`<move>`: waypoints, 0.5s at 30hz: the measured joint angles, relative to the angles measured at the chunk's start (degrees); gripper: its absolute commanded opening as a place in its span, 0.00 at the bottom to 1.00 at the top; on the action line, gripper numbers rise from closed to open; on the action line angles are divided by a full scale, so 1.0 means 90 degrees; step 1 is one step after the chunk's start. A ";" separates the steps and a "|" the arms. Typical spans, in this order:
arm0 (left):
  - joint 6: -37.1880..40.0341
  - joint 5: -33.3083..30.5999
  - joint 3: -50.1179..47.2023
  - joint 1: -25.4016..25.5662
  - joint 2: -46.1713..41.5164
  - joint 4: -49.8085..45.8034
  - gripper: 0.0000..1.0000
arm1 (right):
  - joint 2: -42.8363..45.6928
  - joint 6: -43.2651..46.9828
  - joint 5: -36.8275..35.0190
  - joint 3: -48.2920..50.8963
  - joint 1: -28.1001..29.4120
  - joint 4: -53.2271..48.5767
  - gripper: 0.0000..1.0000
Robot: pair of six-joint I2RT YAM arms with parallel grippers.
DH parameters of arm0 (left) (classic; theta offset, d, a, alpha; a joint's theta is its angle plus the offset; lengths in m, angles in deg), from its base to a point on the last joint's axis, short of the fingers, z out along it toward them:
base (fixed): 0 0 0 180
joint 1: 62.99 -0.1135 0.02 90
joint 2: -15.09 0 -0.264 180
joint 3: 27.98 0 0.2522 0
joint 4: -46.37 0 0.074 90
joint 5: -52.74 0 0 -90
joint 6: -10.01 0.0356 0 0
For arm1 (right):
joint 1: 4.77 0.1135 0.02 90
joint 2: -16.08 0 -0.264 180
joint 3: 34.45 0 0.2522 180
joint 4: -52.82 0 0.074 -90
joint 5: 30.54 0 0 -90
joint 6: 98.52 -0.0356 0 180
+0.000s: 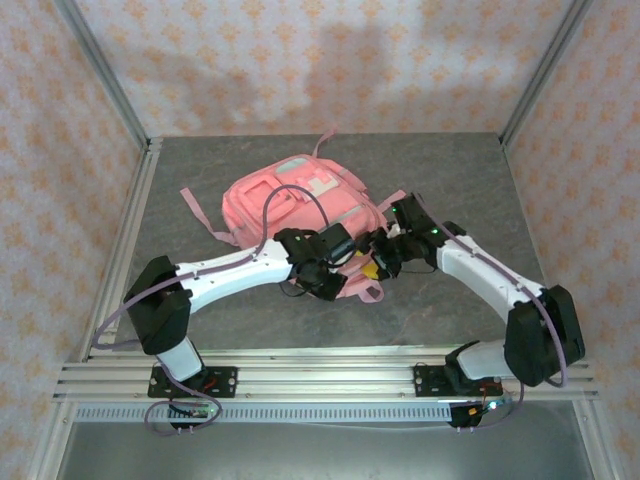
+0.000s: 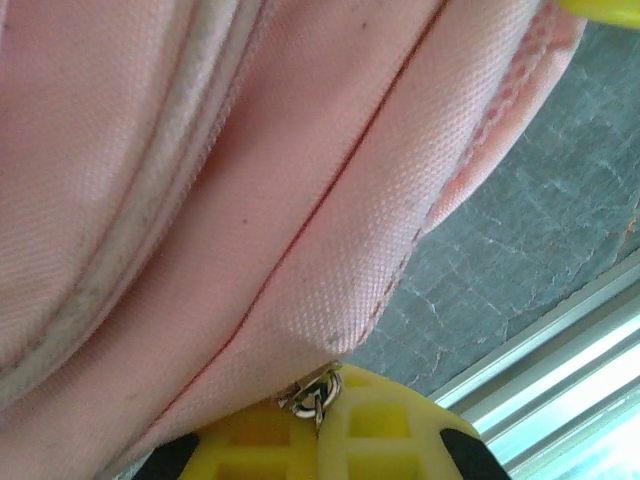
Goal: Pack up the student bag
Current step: Zip the student bag at the center of the table.
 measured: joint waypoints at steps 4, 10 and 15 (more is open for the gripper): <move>-0.0002 -0.0012 0.0029 0.0019 0.0010 -0.0075 0.00 | -0.0372 -0.0192 -0.0005 0.0000 0.0107 0.0243 0.31; -0.0027 -0.0092 0.0012 0.0019 -0.0002 -0.0063 0.00 | -0.0515 -0.0236 -0.0124 0.0063 0.0134 0.0245 0.00; -0.0109 -0.0243 -0.0328 0.0029 -0.0243 0.0112 0.00 | -0.0512 -0.0243 -0.0143 0.0102 0.0160 0.0257 0.00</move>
